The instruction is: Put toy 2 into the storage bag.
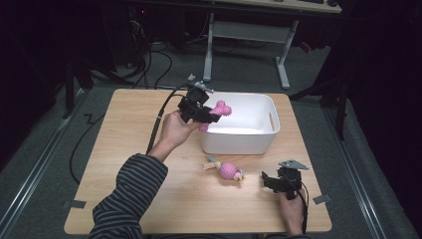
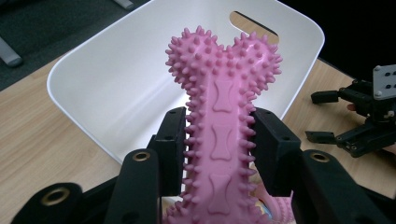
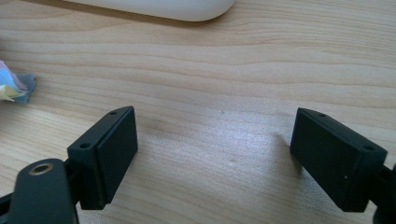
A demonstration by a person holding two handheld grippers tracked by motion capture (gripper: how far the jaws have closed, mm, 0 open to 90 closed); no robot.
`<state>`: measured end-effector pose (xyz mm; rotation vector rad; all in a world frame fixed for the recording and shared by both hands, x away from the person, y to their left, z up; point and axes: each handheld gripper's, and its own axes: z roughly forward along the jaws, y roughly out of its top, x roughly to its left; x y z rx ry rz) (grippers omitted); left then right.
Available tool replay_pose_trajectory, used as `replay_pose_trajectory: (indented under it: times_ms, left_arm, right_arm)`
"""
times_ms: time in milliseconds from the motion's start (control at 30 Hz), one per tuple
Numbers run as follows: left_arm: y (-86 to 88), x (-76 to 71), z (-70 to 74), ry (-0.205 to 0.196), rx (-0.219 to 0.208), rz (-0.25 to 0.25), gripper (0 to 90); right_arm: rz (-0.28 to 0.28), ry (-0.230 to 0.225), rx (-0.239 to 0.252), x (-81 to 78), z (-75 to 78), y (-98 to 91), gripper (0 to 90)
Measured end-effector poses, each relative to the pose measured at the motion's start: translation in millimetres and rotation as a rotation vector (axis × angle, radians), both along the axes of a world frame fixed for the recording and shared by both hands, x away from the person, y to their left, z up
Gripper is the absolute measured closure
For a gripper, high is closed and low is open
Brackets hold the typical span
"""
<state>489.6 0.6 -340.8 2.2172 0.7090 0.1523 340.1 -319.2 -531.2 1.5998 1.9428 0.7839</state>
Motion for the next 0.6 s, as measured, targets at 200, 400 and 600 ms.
replay_pose_trajectory:
  times_ms: [200,400,600]
  left_arm:
    - [-9.8,5.9,-0.9,-0.004,0.018,-0.011,58.0]
    - [-17.1,12.6,-3.4,0.003,0.01,-0.01,58.1]
    - [-25.9,19.5,-7.2,0.004,0.003,-0.01,58.1]
  right_arm:
    - [0.001,-0.001,0.0,0.0,0.0,-0.1,15.0]
    - [0.0,-0.001,0.0,0.0,-0.1,0.0,15.0]
    - [0.0,-0.001,0.0,0.1,-0.1,0.0,15.0]
